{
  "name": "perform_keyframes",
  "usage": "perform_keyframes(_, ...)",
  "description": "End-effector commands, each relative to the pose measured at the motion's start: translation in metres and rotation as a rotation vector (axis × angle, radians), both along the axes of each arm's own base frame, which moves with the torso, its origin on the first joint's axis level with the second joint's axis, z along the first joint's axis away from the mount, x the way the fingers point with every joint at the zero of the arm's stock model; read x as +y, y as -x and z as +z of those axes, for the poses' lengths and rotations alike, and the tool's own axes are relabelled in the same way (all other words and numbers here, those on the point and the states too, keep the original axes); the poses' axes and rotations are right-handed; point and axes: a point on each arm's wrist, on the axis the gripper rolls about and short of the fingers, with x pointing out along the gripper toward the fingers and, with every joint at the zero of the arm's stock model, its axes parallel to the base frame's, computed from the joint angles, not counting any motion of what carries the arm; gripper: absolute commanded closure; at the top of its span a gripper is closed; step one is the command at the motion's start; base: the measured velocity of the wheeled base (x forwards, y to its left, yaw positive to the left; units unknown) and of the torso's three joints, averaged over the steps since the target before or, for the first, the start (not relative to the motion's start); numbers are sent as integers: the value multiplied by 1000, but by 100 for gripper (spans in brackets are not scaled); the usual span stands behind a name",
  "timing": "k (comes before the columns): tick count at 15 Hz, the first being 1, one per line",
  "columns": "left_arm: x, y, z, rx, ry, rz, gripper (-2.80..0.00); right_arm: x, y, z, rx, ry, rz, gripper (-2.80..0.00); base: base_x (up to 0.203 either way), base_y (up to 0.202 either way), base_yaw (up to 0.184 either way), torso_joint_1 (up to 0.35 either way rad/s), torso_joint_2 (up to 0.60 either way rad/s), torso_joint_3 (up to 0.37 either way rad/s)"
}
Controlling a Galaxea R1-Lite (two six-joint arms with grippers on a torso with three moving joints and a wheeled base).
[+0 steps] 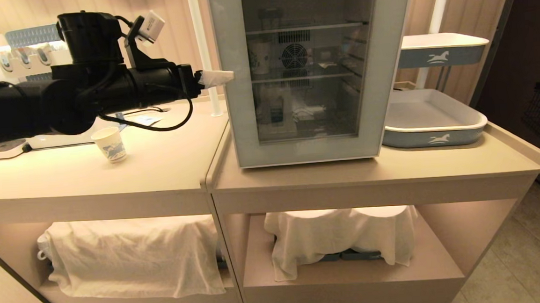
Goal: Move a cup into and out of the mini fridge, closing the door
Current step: Open the freezer door
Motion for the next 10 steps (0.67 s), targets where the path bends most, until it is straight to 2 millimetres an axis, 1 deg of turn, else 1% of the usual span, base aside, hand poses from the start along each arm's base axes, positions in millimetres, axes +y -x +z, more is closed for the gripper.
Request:
perform_keyframes(1,-2,-9,-1,0,10,-4,-280,0,0,0,-1,1,0,0,0,0,0,0,0,0)
perform_keyframes(4,-8,-20,-5,-19,5,-10,-280,0,0,0,-1,1,0,0,0,0,0,0,0,0)
perform_keyframes(5,-8,-21,-3,-27,6,-10,-280,0,0,0,0,1,0,0,0,0,0,0,0,0)
perform_keyframes(8,-10,-29,-11,-18,4,-9,-280,0,0,0,-1,1,0,0,0,0,0,0,0,0)
perform_keyframes(10,-9,-31,-13,-8,2,-6,-280,0,0,0,0,1,0,0,0,0,0,0,0,0)
